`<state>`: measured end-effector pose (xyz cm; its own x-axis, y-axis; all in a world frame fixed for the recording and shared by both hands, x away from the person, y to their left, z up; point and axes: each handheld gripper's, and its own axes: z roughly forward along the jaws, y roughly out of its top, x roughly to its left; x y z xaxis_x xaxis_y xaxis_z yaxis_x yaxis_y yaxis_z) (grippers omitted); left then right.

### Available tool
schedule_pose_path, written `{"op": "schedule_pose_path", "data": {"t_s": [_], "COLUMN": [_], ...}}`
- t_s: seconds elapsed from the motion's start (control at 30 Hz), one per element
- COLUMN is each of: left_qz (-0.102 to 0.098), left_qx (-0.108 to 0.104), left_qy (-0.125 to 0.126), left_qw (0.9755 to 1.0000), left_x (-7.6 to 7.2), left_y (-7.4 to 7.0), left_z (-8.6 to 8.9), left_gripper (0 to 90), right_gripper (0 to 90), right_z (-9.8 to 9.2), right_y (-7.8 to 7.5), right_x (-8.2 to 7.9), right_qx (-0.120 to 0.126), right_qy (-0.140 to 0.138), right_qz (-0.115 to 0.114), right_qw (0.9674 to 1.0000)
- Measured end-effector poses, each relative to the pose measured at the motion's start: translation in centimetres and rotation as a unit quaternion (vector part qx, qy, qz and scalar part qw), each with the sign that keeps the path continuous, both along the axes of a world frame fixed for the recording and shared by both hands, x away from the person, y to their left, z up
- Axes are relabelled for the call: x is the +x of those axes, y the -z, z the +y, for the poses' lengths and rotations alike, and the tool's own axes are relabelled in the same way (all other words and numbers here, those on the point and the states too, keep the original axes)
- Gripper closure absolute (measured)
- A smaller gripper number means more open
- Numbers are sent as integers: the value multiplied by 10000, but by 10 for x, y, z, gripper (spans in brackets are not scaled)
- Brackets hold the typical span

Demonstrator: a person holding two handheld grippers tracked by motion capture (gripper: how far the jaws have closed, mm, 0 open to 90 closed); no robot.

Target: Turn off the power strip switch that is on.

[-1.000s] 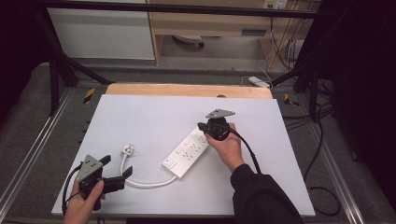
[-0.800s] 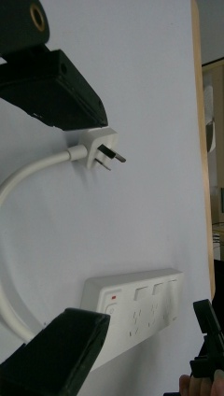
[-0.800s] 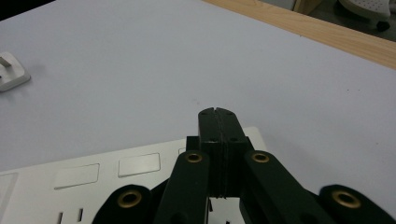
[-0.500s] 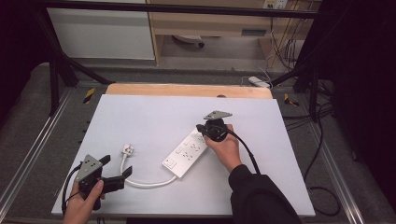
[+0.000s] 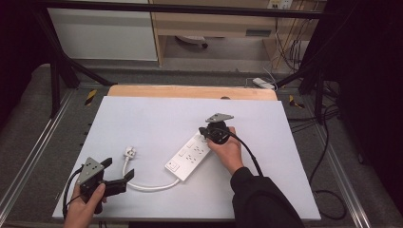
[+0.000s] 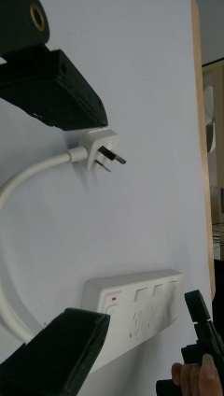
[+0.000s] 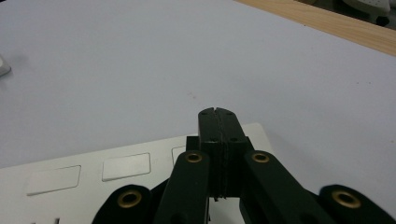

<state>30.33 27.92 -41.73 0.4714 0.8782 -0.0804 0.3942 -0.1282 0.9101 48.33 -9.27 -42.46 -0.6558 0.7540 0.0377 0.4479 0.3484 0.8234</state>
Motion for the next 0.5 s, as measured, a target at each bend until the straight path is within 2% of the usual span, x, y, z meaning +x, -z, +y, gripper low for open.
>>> {"op": "schedule_pose_path", "data": {"t_s": [0.5], "left_qz": [12], "left_qx": [11], "left_qy": [7], "left_qw": [10000], "left_x": [0], "left_y": [0], "left_z": [1], "left_gripper": [59], "right_gripper": [900], "right_z": [3], "right_y": [7], "right_x": [4], "right_qx": [-9], "right_qy": [48], "right_qz": [49], "right_qw": [10000]}}
